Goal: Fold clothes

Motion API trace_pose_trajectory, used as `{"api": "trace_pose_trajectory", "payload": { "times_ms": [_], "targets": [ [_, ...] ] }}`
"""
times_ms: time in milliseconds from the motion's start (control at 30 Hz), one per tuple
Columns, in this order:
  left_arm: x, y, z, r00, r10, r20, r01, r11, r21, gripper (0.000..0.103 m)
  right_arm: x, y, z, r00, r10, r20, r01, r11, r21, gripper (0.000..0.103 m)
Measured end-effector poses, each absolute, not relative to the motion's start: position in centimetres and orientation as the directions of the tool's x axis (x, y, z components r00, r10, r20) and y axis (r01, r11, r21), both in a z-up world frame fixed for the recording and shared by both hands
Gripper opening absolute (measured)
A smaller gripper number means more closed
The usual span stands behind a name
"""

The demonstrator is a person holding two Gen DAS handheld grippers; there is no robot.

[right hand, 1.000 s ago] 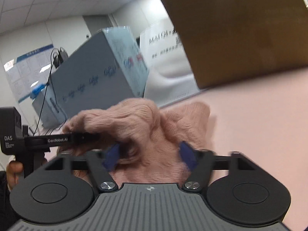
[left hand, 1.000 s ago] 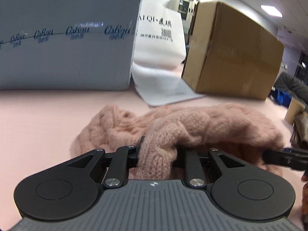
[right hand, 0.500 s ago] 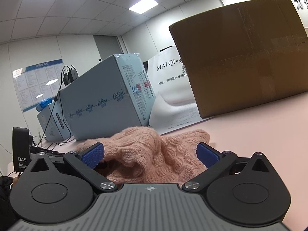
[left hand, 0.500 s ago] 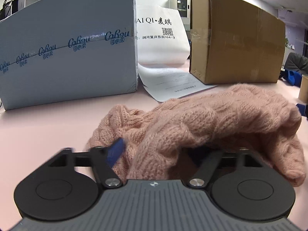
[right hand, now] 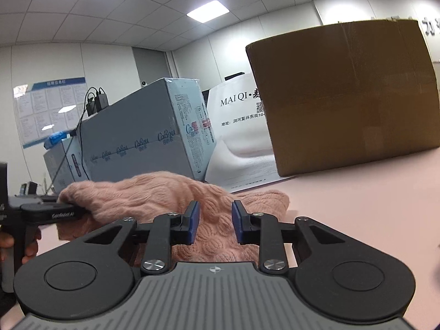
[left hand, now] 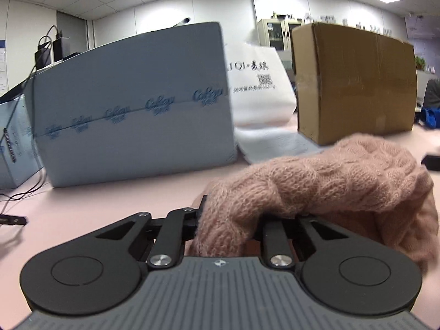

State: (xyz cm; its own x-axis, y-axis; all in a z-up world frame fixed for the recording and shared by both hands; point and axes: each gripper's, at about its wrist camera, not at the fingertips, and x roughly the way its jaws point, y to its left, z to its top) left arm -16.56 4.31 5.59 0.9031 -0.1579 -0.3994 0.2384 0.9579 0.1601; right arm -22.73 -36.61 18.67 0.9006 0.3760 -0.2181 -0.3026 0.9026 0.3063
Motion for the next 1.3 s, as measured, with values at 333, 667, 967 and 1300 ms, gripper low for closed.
{"api": "trace_pose_trajectory", "payload": {
  "times_ms": [333,667,967,1300],
  "targets": [
    [-20.3,11.1,5.6,0.869,-0.131,-0.477,0.226,0.963,0.148,0.015,-23.4,-29.6,18.4,0.878,0.423,-0.225,-0.341,0.882,0.326,0.062],
    [-22.8,14.5,7.1,0.873,-0.202,-0.444,0.289,0.947,0.138,0.085,-22.3,-22.1,20.3,0.833,0.471,-0.289,-0.428,0.881,0.202,0.062],
    [-21.6,16.2,13.4,0.903,-0.325,-0.282,0.347,0.937,0.033,0.085,-19.0,-21.5,23.2,0.867,0.409,-0.283,-0.365,0.910,0.198,0.065],
    [-20.0,19.6,16.3,0.915,-0.302,-0.267,0.301,0.953,-0.045,0.103,-15.2,-22.5,20.4,0.851,0.378,-0.363,-0.309,0.921,0.236,0.067]
  ]
}}
